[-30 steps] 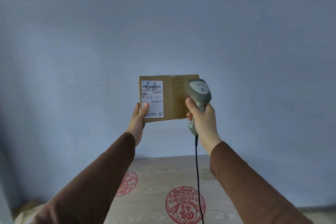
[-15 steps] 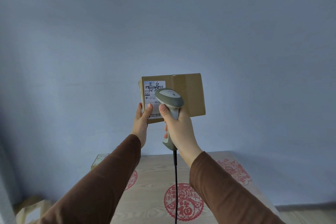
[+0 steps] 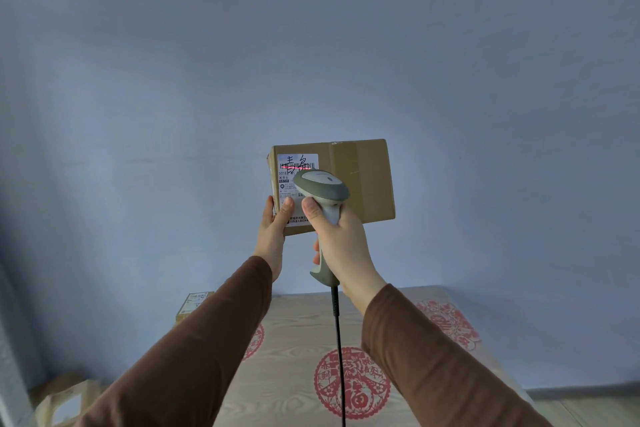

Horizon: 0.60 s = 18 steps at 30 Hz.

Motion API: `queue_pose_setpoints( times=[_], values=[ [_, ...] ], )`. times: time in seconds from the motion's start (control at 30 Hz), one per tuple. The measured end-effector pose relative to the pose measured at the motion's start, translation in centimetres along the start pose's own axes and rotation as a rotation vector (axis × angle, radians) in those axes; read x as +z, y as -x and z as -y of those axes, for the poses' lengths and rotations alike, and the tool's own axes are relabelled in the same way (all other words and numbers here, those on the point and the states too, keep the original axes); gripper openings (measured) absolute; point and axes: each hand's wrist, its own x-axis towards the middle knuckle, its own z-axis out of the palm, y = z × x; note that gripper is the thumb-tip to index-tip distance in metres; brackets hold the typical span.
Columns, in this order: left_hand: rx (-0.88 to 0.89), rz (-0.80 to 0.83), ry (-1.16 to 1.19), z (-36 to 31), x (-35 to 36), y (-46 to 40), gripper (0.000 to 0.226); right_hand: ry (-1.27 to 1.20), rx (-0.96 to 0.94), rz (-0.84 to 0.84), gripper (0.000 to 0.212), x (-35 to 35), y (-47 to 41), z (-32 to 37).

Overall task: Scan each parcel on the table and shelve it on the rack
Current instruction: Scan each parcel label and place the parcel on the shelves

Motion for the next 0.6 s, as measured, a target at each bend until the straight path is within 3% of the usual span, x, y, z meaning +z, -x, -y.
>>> queue_pose_setpoints(
  times=[0.1,0.33,0.5,0.6],
  values=[
    [-0.015,-0.003,0.015,-0.1,0.1,0.0,0.107,-0.010,-0.005,0.004,0.033,-0.1,0.0,0.0],
    [0.000,0.010,-0.004,0.2,0.3,-0.2,0.081,-0.008,-0.026,0.008,0.024,-0.5,-0.1,0.1],
    [0.003,0.010,0.002,0.2,0.3,-0.1,0.074,0.004,-0.029,-0.014,0.042,-0.9,-0.3,-0.1],
    [-0.023,-0.019,0.021,-0.1,-0.3,0.2,0.076,-0.039,-0.021,-0.061,0.028,-1.9,-0.9,-0.7]
  ],
)
